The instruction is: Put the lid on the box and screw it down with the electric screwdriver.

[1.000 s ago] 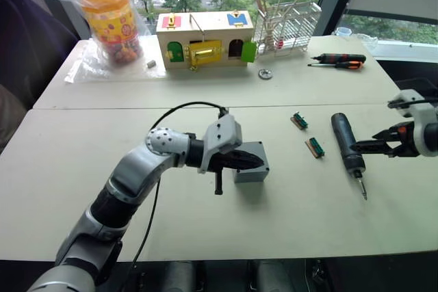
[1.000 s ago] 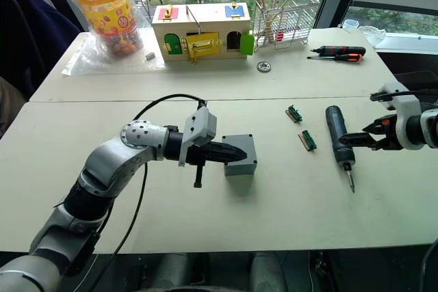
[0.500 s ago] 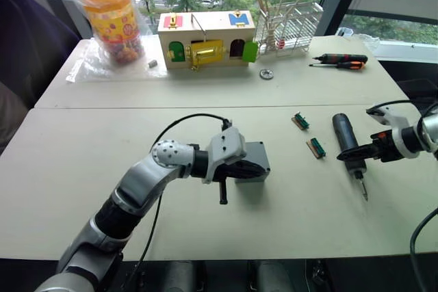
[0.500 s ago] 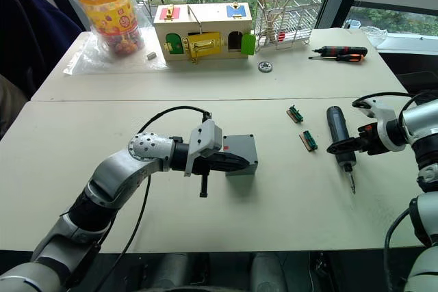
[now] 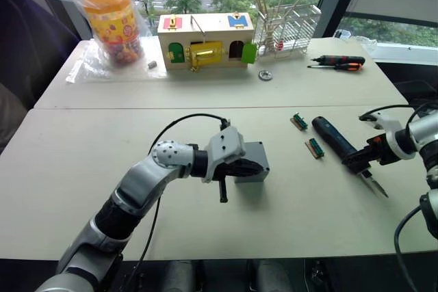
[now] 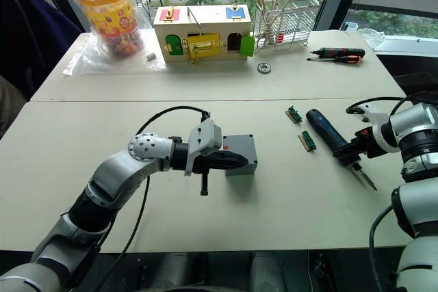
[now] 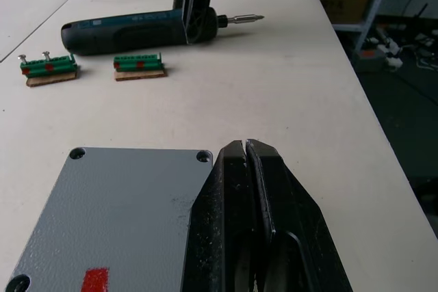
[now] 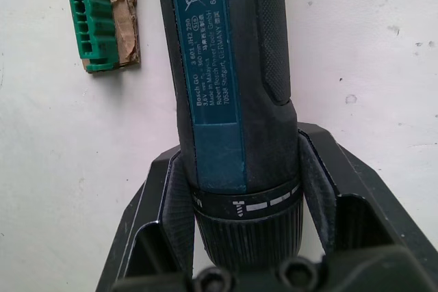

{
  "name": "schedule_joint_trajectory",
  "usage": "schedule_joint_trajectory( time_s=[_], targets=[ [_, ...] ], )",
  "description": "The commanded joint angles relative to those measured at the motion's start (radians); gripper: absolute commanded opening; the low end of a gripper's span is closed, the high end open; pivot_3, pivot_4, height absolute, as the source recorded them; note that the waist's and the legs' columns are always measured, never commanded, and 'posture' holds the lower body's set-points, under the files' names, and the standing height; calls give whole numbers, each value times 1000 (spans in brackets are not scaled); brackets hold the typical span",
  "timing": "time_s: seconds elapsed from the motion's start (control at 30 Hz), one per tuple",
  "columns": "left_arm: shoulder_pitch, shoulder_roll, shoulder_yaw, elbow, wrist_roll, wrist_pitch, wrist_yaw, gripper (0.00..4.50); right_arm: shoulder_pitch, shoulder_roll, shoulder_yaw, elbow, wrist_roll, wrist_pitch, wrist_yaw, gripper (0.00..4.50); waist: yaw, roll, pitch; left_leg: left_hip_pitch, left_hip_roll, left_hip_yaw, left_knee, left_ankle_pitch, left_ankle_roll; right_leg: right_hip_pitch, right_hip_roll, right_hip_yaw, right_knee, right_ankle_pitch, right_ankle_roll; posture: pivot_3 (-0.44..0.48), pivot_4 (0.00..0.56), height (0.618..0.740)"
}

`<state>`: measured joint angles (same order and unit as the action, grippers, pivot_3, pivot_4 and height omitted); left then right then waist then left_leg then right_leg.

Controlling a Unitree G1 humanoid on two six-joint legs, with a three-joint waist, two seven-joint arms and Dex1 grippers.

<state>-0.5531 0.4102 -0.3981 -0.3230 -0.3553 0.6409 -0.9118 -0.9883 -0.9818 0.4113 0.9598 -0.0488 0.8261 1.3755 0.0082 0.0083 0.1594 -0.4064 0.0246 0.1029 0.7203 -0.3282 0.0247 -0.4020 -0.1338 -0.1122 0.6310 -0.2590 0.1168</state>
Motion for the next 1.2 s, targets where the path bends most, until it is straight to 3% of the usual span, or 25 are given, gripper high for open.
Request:
schedule_joint_trajectory(
  time_s=[0.03, 0.23, 0.37, 0.47, 0.57, 0.73, 0.8, 0.93, 1.2],
  targets=[
    [-9, -2, 17, -6, 3, -23, 0, 0, 7, 5, -21, 45, -37, -29, -34, 1740, 0, 0, 0, 0, 0, 0, 0, 0, 0, 0, 0, 0, 0, 0, 0, 0, 150, 708],
    [-5, 16, 35, 20, 0, -30, -15, 0, -53, -26, -145, 31, -2, -12, -116, 1740, 1, 2, 1, 0, 0, -1, 0, 0, 0, 0, -1, 0, 0, 0, 0, 0, 150, 708],
    [-32, 25, 82, 75, -23, -34, -35, 0, -105, -48, -303, -56, 61, 53, -242, 1740, 0, 11, 6, -3, 0, 0, -2, 0, 0, -6, -1, 1, 1, 0, 0, 0, 150, 708],
    [-60, 15, 107, 125, -37, -37, -55, 0, -67, -25, -489, -233, 166, 140, -334, 1740, 2, 15, 8, -3, 0, 1, -4, 1, -1, -7, 0, 1, 1, 0, 0, 0, 150, 708],
    [-89, 6, 111, 177, -38, -47, -73, 0, 61, 81, -740, -539, 317, 194, -426, 1740, 3, 14, 8, -3, 0, 1, -4, 1, -2, -7, 0, 1, 2, 0, 0, 0, 150, 708],
    [-135, -16, 87, 267, -5, -80, -96, 0, 234, 422, -1044, -1048, 579, 166, -626, 1740, 5, 14, 8, -3, 0, 1, -3, 1, -2, -6, 1, 0, 2, 0, 0, 0, 150, 708],
    [-148, -27, 77, 300, 17, -102, -97, 0, 266, 529, -1072, -1161, 660, 158, -693, 1740, 8, 14, 8, -4, -3, 1, -3, 1, -2, -7, 0, 0, 3, 0, 0, 0, 150, 708],
    [-152, -37, 48, 339, 61, -134, -103, 0, 345, 663, -1001, -1280, 706, 84, -784, 1740, 5, 14, 7, -4, -6, 0, -3, 1, -1, -6, 0, 0, 3, 0, 0, 0, 150, 708],
    [-129, -34, 5, 341, 127, -154, -99, 0, 490, 701, -852, -1342, 737, 10, -817, 1740, 2, 14, 7, -4, -6, 0, -3, 1, -1, -6, 0, 0, 3, 0, 0, 0, 150, 708]
  ],
)
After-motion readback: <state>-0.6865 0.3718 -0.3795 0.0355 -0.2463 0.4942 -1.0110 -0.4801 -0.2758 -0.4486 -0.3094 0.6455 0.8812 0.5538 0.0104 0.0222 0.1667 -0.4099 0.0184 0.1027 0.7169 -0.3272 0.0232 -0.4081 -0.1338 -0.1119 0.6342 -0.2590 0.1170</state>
